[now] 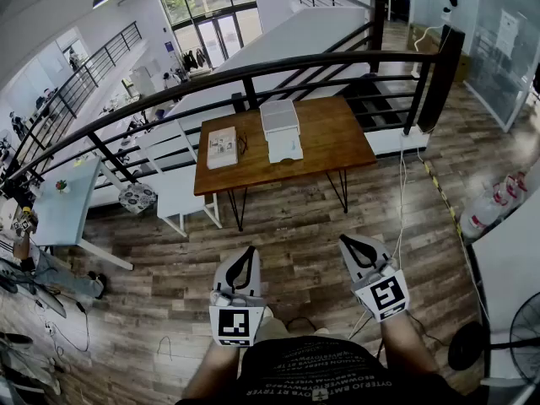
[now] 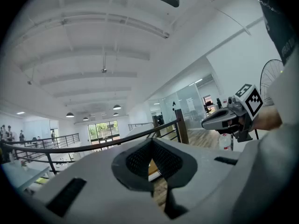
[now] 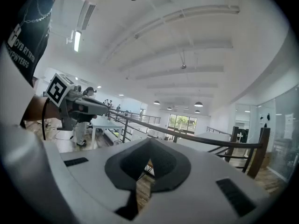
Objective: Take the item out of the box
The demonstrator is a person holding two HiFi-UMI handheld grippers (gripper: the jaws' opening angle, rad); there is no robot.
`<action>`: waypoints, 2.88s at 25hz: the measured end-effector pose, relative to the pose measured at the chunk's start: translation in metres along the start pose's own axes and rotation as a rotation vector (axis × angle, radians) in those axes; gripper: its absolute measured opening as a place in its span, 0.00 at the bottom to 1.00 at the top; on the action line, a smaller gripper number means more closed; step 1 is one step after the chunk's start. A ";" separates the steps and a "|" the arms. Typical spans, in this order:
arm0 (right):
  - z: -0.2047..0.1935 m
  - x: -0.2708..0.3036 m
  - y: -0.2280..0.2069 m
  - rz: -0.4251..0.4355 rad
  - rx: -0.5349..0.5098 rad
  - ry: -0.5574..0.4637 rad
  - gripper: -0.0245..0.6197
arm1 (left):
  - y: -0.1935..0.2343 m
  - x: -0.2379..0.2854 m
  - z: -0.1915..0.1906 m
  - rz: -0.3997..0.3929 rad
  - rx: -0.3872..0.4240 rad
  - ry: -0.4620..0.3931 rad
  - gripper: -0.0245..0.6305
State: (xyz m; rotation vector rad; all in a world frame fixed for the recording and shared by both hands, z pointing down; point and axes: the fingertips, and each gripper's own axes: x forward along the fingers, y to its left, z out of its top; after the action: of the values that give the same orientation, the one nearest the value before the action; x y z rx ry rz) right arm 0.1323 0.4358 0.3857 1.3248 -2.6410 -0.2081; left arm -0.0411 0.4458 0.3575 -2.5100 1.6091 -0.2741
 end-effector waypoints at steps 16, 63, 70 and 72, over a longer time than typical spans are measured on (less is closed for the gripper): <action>-0.032 0.046 -0.028 -0.016 0.067 0.050 0.12 | 0.037 0.046 -0.028 0.046 0.011 -0.020 0.05; -0.008 0.306 -0.047 -0.069 0.087 0.126 0.27 | 0.235 0.229 -0.080 -0.175 -0.101 -0.014 0.05; -0.006 0.306 -0.042 -0.086 0.100 0.131 0.27 | 0.243 0.218 -0.088 -0.174 -0.109 -0.012 0.05; -0.007 0.303 -0.041 -0.085 0.107 0.131 0.27 | 0.241 0.214 -0.091 -0.171 -0.115 -0.002 0.05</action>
State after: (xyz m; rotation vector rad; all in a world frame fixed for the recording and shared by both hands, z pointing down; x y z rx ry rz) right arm -0.0122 0.1676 0.4139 1.4333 -2.5207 0.0098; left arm -0.1879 0.1490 0.4088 -2.7380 1.4499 -0.2034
